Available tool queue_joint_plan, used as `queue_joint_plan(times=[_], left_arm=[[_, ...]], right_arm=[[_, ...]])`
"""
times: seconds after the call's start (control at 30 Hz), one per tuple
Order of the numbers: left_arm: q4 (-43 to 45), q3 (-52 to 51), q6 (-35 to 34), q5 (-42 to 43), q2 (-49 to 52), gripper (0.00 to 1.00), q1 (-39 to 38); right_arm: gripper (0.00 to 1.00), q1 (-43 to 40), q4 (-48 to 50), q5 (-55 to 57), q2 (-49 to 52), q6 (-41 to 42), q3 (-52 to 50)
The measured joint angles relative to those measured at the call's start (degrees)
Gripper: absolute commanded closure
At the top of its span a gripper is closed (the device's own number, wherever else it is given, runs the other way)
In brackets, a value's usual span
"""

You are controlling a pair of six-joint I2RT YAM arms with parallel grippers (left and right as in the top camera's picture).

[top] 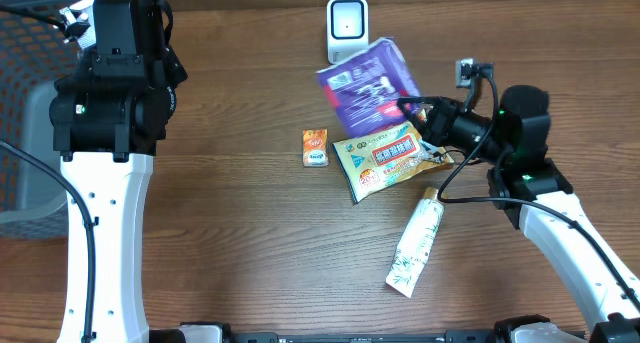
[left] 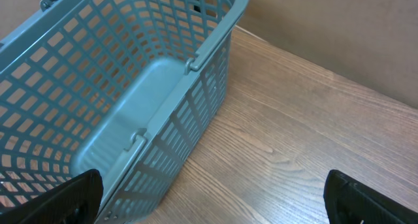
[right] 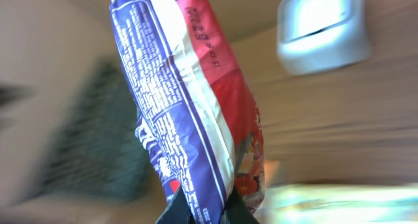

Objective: Scan the item barcode
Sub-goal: 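Carry the purple-red package to the scanner and hold it before it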

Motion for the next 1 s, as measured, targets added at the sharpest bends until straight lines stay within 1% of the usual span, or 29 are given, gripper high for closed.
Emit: queue_joint_plan(times=[0.07, 0.2, 0.27, 0.43, 0.57, 0.63, 0.7, 0.77, 0.9, 1.0], left_arm=[[0.0, 0.0, 0.0, 0.0, 0.0, 0.00, 0.0], [0.0, 0.0, 0.0, 0.0, 0.0, 0.00, 0.0], [0.0, 0.0, 0.0, 0.0, 0.0, 0.00, 0.0], [0.0, 0.0, 0.0, 0.0, 0.0, 0.00, 0.0], [0.0, 0.0, 0.0, 0.0, 0.0, 0.00, 0.0], [0.0, 0.0, 0.0, 0.0, 0.0, 0.00, 0.0], [0.0, 0.0, 0.0, 0.0, 0.0, 0.00, 0.0], [0.0, 0.0, 0.0, 0.0, 0.0, 0.00, 0.0], [0.0, 0.0, 0.0, 0.0, 0.0, 0.00, 0.0], [0.0, 0.0, 0.0, 0.0, 0.0, 0.00, 0.0]], right_arm=[[0.96, 0.6, -2.4, 10.4, 0.0, -7.6, 0.2], [0.96, 1.9, -2.7, 26.1, 0.1, -22.0, 4.0], [0.96, 2.5, -2.4, 29.7, 0.1, -27.1, 6.4], [0.96, 5.9, 1.9, 40.0, 2.3, -46.5, 12.5], [0.96, 8.6, 9.6, 47.8, 9.0, -61.3, 13.5], [0.96, 9.4, 13.1, 50.7, 13.3, -66.8, 13.6], [0.96, 10.0, 15.9, 52.9, 17.9, -70.7, 14.1], [0.96, 10.3, 16.7, 54.1, 21.8, -73.9, 15.5], [0.96, 11.2, 17.0, 55.3, 27.0, -77.4, 20.3], [0.96, 12.0, 17.3, 55.2, 28.9, -78.5, 23.2]])
